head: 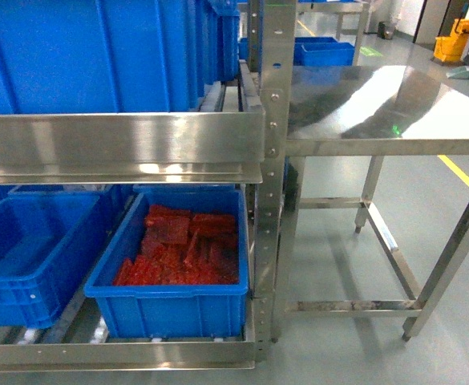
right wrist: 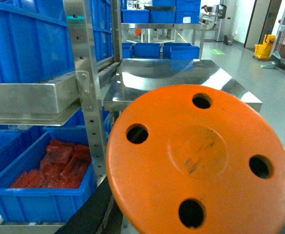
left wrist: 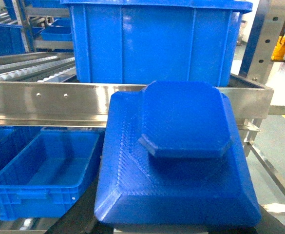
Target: Sort blue parts and orange caps into right shelf containers
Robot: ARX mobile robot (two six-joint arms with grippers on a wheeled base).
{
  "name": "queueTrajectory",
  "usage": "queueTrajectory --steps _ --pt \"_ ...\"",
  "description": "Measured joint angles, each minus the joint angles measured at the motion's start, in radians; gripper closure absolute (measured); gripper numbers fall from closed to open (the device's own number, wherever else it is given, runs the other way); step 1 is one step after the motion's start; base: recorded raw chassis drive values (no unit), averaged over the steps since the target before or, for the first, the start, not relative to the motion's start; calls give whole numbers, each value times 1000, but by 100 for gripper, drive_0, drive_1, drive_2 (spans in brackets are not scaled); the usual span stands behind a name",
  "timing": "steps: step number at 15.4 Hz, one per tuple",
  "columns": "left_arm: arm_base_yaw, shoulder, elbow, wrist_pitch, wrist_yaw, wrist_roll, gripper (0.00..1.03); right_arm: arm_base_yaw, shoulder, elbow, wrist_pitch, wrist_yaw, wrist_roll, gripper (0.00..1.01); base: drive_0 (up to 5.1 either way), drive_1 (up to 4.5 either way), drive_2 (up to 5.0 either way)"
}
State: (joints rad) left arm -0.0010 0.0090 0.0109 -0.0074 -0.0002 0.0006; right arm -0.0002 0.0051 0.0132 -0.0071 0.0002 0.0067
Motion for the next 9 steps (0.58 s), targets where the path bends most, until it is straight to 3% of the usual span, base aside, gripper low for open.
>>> queueTrajectory --steps 3,9 --pt "0 0 0 0 0 0 61 0 0 0 0 0 0 57 2 417 -413" --pt "0 0 0 0 1 0 61 0 0 0 0 -1 0 57 -505 236 236"
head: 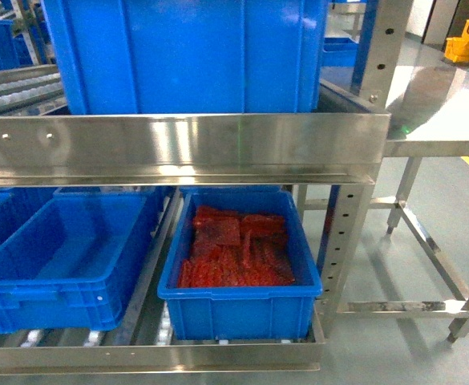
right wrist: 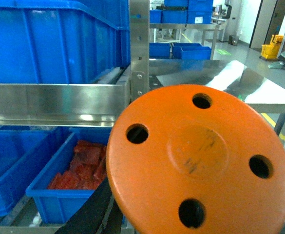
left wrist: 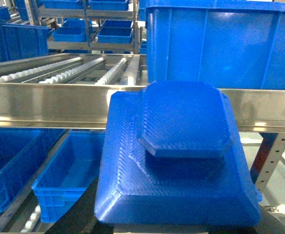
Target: Sort blue parts and orange caps into right shelf containers
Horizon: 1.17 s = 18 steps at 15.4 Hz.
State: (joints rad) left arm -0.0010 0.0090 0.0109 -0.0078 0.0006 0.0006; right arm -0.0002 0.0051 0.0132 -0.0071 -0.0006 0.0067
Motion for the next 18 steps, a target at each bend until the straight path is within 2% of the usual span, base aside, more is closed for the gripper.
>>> queueTrajectory --steps 18 --pt "0 0 0 1 -1 0 61 0 0 0 -3 1 0 57 -509 235 235"
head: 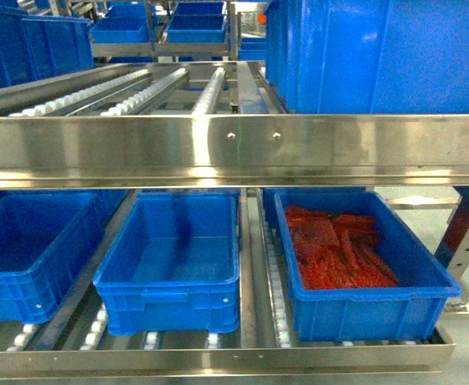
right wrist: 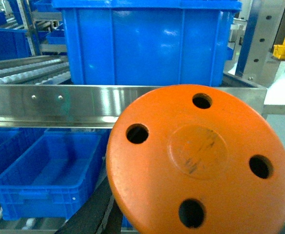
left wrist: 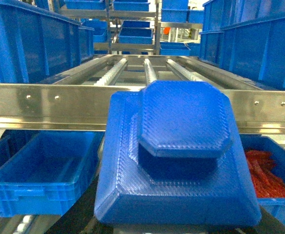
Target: Sort blue parts and orange caps into right shelf containers
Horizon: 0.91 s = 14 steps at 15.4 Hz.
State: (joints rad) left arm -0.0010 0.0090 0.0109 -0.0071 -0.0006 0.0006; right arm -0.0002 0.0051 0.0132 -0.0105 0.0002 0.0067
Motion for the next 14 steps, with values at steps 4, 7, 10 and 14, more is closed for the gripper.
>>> queueTrajectory --steps 4,7,10,14 --pt "0 0 0 0 0 0 61 0 0 0 4 0 0 57 -496 249 249" --pt "0 0 0 4 1 0 61 0 0 0 8 0 0 57 -491 255 255" --pt "0 0 0 0 0 0 61 0 0 0 4 0 0 57 -492 254 254" --pt "0 0 0 0 2 0 61 0 0 0 3 -1 0 57 -494 251 251"
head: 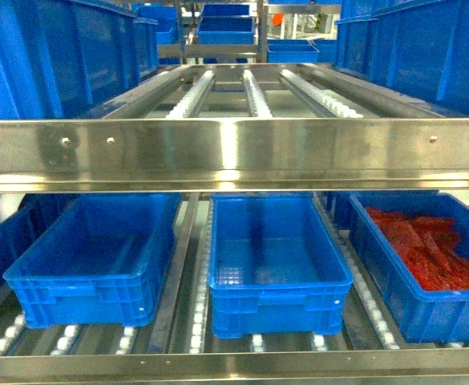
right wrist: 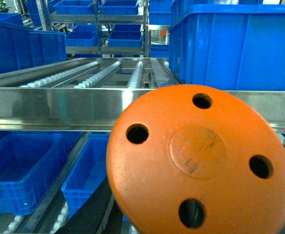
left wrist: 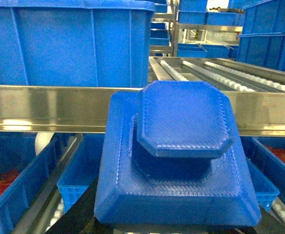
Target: Sort blue parts and orange caps into right shelf containers
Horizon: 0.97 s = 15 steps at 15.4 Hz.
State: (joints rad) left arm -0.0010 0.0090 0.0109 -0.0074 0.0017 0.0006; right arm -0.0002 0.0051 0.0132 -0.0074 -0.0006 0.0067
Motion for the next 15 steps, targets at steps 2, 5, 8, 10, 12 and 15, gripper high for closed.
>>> queueTrajectory --steps 2,5,8,10,12,15 --pt "0 0 0 0 -2 0 61 0 0 0 -2 0 0 57 -494 251 251" --pt "0 0 0 1 -2 0 61 0 0 0 3 1 0 57 -494 251 251" --pt "0 0 0 0 -2 0 61 0 0 0 2 0 0 57 -495 251 251" --pt "0 0 0 0 -10 0 61 0 0 0 1 -3 0 57 -496 249 249" --pt "0 0 0 5 -6 0 61 0 0 0 -3 -3 0 57 -496 249 249" --pt "0 0 0 0 -2 0 61 0 0 0 1 0 0 57 0 0 0"
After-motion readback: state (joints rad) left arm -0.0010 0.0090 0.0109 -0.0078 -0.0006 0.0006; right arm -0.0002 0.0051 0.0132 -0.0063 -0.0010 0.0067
